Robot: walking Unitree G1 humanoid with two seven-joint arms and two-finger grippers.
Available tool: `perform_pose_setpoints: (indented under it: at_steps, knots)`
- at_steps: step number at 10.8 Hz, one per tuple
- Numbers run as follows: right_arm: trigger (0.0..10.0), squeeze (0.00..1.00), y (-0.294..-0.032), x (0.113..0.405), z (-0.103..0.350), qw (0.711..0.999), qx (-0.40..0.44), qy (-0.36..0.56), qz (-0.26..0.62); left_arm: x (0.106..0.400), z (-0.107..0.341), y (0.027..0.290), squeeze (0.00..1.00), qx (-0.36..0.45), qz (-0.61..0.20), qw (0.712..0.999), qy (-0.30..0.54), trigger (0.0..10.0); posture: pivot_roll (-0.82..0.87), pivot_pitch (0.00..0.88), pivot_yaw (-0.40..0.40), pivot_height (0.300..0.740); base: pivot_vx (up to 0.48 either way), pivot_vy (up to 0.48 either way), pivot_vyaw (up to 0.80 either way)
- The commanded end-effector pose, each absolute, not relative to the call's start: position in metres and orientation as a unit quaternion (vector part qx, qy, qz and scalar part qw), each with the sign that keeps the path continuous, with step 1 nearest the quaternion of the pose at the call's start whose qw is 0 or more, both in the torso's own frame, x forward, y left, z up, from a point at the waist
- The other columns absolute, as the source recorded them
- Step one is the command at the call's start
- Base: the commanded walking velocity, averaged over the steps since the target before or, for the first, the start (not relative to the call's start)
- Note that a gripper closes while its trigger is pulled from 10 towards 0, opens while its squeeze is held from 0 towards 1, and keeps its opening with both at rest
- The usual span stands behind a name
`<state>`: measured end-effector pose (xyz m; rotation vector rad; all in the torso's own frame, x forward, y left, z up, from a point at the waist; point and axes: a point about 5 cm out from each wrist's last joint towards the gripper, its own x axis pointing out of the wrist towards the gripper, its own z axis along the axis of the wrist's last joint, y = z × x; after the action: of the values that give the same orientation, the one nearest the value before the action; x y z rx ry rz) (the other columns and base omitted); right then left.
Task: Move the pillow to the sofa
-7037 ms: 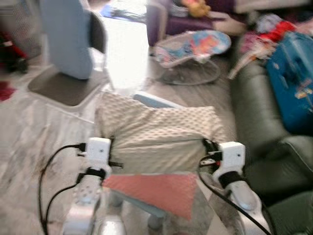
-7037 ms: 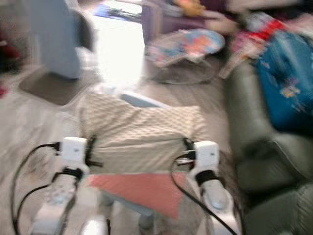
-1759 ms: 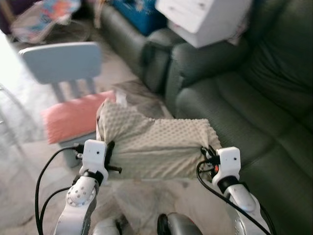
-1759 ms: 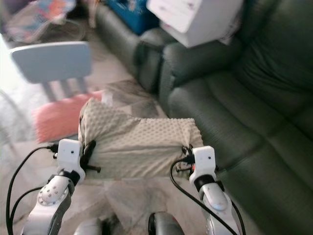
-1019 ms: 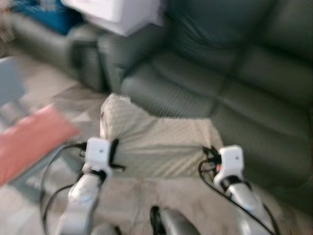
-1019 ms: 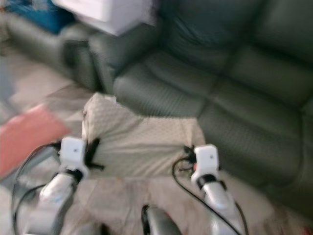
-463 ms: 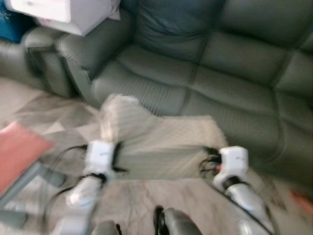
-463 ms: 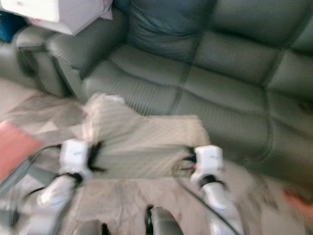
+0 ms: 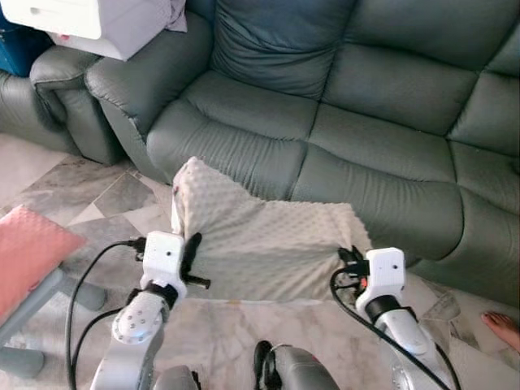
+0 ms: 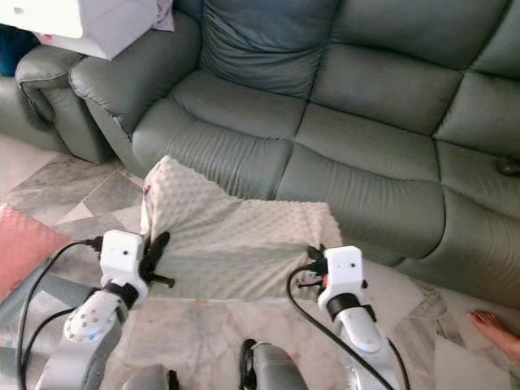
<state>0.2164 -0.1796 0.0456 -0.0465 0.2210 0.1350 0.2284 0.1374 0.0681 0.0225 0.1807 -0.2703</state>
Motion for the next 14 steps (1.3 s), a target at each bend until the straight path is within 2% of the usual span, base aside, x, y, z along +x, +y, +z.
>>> perform_pose_setpoints:
  at_steps: [1, 4, 9, 14]
  knots:
    - [10.0, 0.00, -0.1803, 0.2168, 0.0479, 0.993, -0.020, 0.102, 0.062, 0.2274, 0.0705, 0.1366, 0.00, 0.011, -0.144, 0.986, 0.086, 10.0, -0.04, 0.133, -0.051, 0.740, 0.000, -0.341, 0.00]
    - [10.0, 0.00, -0.1793, 0.2175, 0.0483, 0.993, -0.019, 0.102, 0.063, 0.2276, 0.0704, 0.1368, 0.00, 0.011, -0.145, 0.986, 0.087, 10.0, -0.04, 0.130, -0.052, 0.740, 0.000, -0.340, -0.69]
    - [10.0, 0.00, -0.1813, 0.2197, 0.0504, 0.993, -0.023, 0.097, 0.060, 0.2275, 0.0693, 0.1345, 0.00, 0.011, -0.149, 0.985, 0.088, 10.0, -0.05, 0.134, -0.044, 0.740, 0.000, -0.329, 0.00]
    - [10.0, 0.00, -0.1819, 0.2195, 0.0503, 0.993, -0.022, 0.099, 0.061, 0.2293, 0.0718, 0.1325, 0.00, -0.002, -0.151, 0.986, 0.073, 10.0, -0.06, 0.134, -0.052, 0.740, 0.000, 0.000, -0.10]
